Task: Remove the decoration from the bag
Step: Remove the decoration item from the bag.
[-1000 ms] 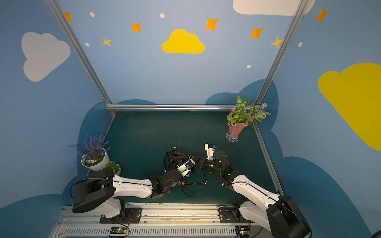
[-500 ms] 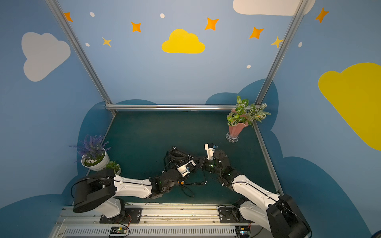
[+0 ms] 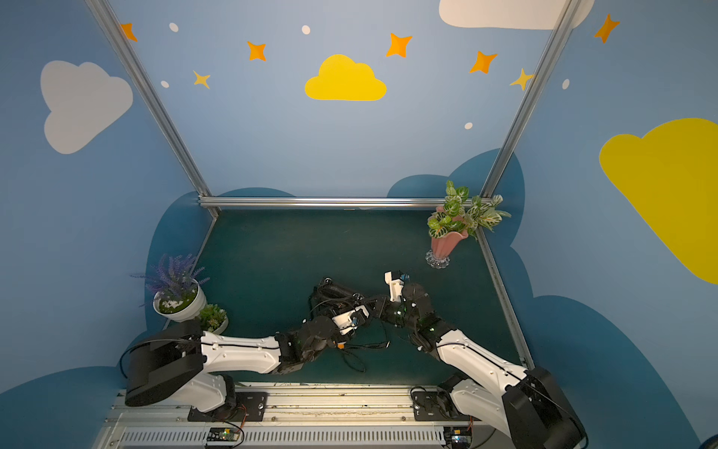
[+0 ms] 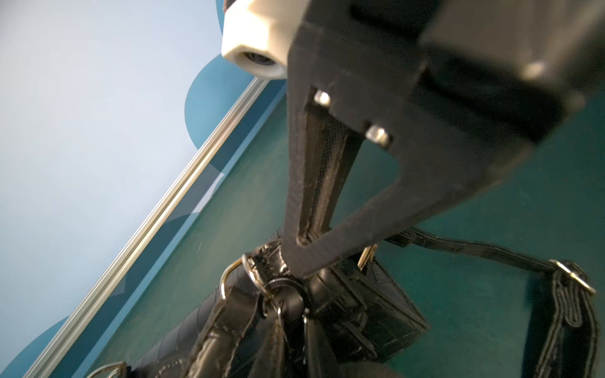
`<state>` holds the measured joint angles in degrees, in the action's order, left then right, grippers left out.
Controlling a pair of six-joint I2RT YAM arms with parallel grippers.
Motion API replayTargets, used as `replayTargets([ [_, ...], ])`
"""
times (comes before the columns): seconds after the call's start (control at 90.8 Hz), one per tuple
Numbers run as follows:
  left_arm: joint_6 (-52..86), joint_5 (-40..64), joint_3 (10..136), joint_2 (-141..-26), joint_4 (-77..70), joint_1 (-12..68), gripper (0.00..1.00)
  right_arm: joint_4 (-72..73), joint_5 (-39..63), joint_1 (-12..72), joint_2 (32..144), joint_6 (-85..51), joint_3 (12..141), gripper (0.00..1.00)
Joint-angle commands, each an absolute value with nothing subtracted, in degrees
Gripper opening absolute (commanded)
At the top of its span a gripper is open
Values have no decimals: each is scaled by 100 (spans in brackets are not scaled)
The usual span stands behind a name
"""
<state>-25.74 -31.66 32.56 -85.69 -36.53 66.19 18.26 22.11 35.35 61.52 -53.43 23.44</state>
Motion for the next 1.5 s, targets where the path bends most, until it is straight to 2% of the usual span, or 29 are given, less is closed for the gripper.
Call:
replayTargets([
  [0.0, -2715, -2710, 3476, -8377, -3062, 6615, 14, 2000, 2147, 3558, 6114, -5379, 2323, 12],
  [0.617, -3778, -2477, 4272, -8107, -1649, 6450, 11, 1969, 2157, 3577, 5987, -5380, 2290, 11],
  [1.112, -3641, -2144, 5088, -8243, -278, 6216, 10, 1968, 2122, 3603, 5977, -5398, 2292, 11],
  [1.388, -3367, -1821, 4551, -7814, -774, 6210, 10, 1868, 1991, 3604, 5923, -5366, 2277, 11],
  [1.487, -3126, -1596, 4321, -7472, -903, 6169, 10, 1800, 1884, 3604, 5832, -5344, 2276, 17],
])
